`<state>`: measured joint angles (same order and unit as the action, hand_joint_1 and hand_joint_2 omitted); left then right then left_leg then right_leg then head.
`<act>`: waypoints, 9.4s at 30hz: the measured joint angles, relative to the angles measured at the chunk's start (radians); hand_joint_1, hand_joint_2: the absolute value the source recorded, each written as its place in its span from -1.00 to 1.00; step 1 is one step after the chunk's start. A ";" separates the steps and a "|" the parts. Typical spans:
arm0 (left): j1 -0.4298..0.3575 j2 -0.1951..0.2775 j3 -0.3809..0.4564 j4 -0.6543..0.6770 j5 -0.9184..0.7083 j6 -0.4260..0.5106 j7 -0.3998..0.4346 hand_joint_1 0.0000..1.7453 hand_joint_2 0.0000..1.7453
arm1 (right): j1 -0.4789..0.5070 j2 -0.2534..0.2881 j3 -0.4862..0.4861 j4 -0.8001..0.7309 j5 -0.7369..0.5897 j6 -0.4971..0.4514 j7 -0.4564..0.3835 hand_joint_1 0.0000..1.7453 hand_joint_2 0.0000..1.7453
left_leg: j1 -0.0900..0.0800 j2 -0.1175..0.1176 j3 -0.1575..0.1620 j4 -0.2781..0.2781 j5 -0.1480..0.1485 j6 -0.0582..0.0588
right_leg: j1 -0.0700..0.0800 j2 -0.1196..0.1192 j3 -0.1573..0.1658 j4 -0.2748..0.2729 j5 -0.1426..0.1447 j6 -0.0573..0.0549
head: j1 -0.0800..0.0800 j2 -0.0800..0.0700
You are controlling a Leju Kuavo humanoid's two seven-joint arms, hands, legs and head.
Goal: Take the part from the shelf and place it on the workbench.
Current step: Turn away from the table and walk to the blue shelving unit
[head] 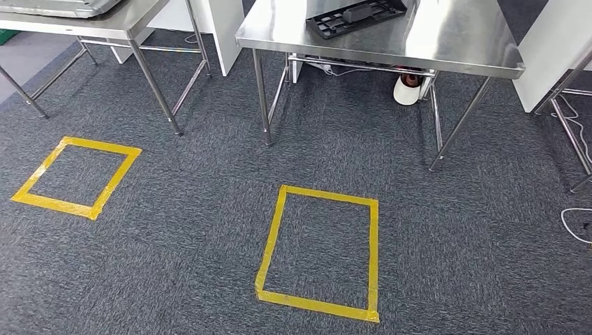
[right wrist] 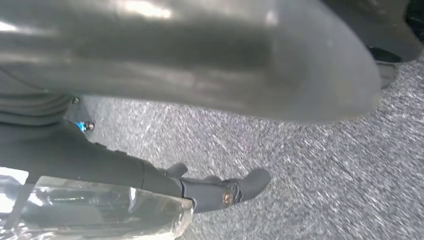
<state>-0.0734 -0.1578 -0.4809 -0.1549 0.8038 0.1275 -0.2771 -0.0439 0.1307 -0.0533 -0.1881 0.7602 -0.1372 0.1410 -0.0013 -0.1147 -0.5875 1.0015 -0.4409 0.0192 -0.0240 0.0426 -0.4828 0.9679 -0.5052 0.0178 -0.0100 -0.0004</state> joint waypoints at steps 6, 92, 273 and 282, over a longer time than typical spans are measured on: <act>-0.002 0.001 -0.014 0.001 -0.020 0.024 -0.048 -1.00 -1.00 | 0.008 0.005 -0.019 0.000 -0.002 0.003 -0.001 -1.00 -1.00 | 0.006 0.103 -0.133 0.290 -0.139 -0.026 | 0.003 -0.090 -0.003 -0.001 0.005 -0.018 | -0.013 0.000; -0.006 -0.025 0.056 0.004 0.029 0.158 -0.074 -1.00 -1.00 | -0.047 0.008 0.132 -0.084 0.124 0.093 -0.044 -1.00 -1.00 | 0.008 -0.016 -0.027 0.026 -0.004 -0.005 | 0.000 0.001 -0.052 0.037 0.018 -0.002 | -0.005 0.000; -0.001 -0.007 -0.087 -0.012 -0.030 -0.001 -0.016 -1.00 -1.00 | 0.047 0.007 -0.503 -0.084 0.540 0.058 -0.185 -1.00 -1.00 | -0.020 0.086 0.087 -0.009 -0.073 0.029 | 0.039 -0.039 -0.071 0.034 0.036 -0.018 | -0.013 0.000; 0.000 -0.004 -0.087 -0.012 -0.020 0.018 -0.012 -1.00 -1.00 | 0.046 0.012 -0.533 -0.086 0.583 0.059 -0.189 -1.00 -1.00 | -0.015 0.106 -0.089 0.267 -0.140 0.004 | 0.035 -0.041 -0.039 0.031 0.008 -0.046 | -0.026 0.000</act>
<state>-0.0734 -0.1620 -0.5674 -0.1671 0.7840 0.1453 -0.2886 0.0022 0.1428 -0.5861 -0.2739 1.3428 -0.0782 -0.0483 -0.0159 -0.0085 -0.6763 1.2687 -0.5808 0.0230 0.0106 0.0020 -0.5216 0.9993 -0.4975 -0.0286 -0.0360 -0.0004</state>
